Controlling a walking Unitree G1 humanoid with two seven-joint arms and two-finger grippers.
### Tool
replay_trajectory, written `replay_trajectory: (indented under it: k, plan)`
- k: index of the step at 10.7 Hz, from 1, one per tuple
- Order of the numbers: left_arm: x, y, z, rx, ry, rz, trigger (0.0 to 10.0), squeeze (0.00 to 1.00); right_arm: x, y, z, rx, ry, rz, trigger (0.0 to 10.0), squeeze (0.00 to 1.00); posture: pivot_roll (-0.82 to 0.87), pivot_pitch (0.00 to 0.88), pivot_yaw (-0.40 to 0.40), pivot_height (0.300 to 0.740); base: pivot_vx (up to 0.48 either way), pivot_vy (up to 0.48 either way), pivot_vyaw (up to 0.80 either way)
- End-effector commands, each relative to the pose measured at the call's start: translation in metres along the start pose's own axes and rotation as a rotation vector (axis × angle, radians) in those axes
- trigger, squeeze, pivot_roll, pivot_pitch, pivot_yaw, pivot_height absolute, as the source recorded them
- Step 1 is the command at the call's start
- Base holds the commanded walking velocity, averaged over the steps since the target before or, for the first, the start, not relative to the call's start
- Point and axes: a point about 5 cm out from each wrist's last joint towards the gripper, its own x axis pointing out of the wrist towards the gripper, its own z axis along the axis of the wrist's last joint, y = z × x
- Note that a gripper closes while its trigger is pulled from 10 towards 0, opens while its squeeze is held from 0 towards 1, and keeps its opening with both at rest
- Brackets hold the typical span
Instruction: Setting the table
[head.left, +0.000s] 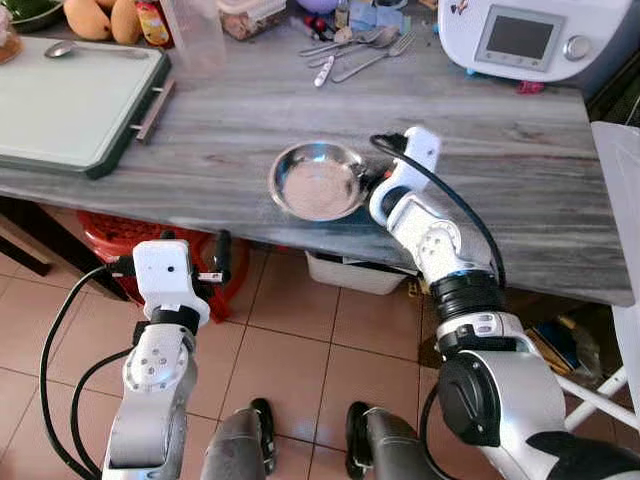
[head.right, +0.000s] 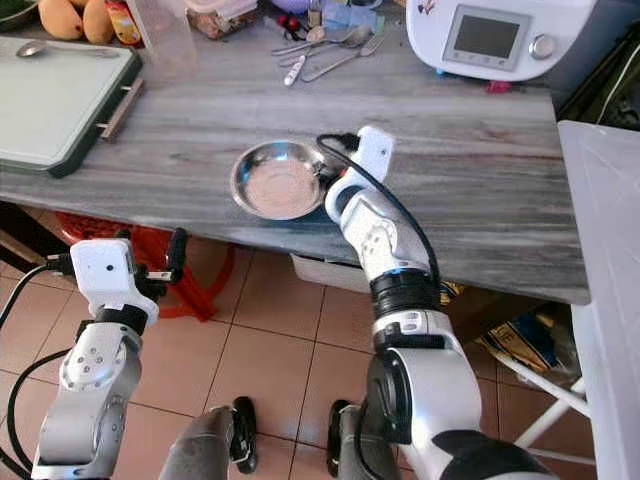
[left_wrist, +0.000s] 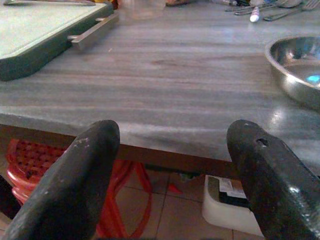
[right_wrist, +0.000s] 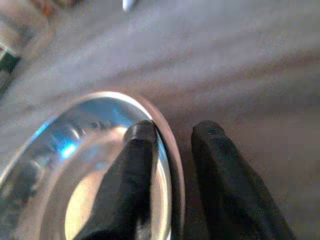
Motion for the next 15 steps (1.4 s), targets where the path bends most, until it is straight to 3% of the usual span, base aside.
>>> replay_trajectory:
  k: [1,4,5,7,8,9,10,11,12,14,15]
  plan:
    - [-0.001,-0.001,0.000,0.002,0.007,-0.012,10.0,0.00,-0.002,0.003,0.008,-0.042,-0.059,0.012,10.0,1.00,0.01,0.237,-0.004,0.740,0.000,0.000,0.00]
    - [0.000,-0.003,0.000,0.008,0.007,-0.015,10.0,0.00,-0.005,0.007,0.014,-0.046,-0.136,0.054,10.0,1.00,0.01,0.236,-0.006,0.740,0.000,0.000,0.00]
    - [0.001,0.000,0.000,0.005,0.022,0.032,10.0,0.00,-0.013,0.006,0.023,-0.091,-0.226,0.075,10.0,1.00,0.01,0.243,-0.006,0.740,0.000,0.000,0.00]
    - [-0.001,-0.001,0.000,-0.012,0.029,0.040,10.0,0.00,-0.038,-0.002,0.027,-0.252,-0.367,0.052,10.0,1.00,0.01,0.239,-0.016,0.740,0.000,0.000,0.00]
    - [-0.003,-0.003,-0.003,-0.017,0.038,0.039,10.0,0.00,-0.056,-0.013,0.022,-0.328,-0.418,-0.005,10.0,1.00,0.00,0.236,-0.018,0.740,0.000,0.000,0.00]
    - [-0.004,-0.005,-0.005,-0.021,0.048,0.031,10.0,0.00,-0.078,-0.021,0.014,-0.473,-0.474,-0.035,10.0,1.00,0.00,0.231,-0.014,0.740,0.000,0.000,0.00]
    - [-0.002,-0.006,-0.003,-0.025,0.043,0.029,10.0,0.00,-0.088,-0.025,0.009,-0.526,-0.488,-0.055,10.0,1.00,-0.01,0.226,-0.009,0.740,0.000,0.000,0.00]
    - [0.003,-0.006,0.000,-0.027,0.030,0.027,10.0,0.00,-0.107,-0.036,0.004,-0.563,-0.493,-0.116,10.0,0.85,-0.01,0.223,-0.006,0.740,0.000,0.000,0.00]
    - [0.005,-0.002,0.002,-0.015,0.020,0.038,10.0,0.00,-0.119,-0.037,0.003,-0.610,-0.498,-0.128,10.0,0.00,-0.03,0.221,-0.003,0.740,-0.289,0.000,0.00]
    - [0.005,-0.002,0.002,-0.017,0.021,0.038,10.0,0.00,-0.130,-0.052,-0.001,-0.640,-0.471,-0.193,10.0,0.00,-0.04,0.217,-0.004,0.740,-0.304,0.000,0.00]
    - [0.006,-0.005,0.002,-0.021,0.020,0.034,10.0,0.00,-0.130,-0.053,-0.005,-0.600,-0.432,-0.206,10.0,0.00,-0.04,0.216,-0.004,0.740,-0.315,0.000,0.00]
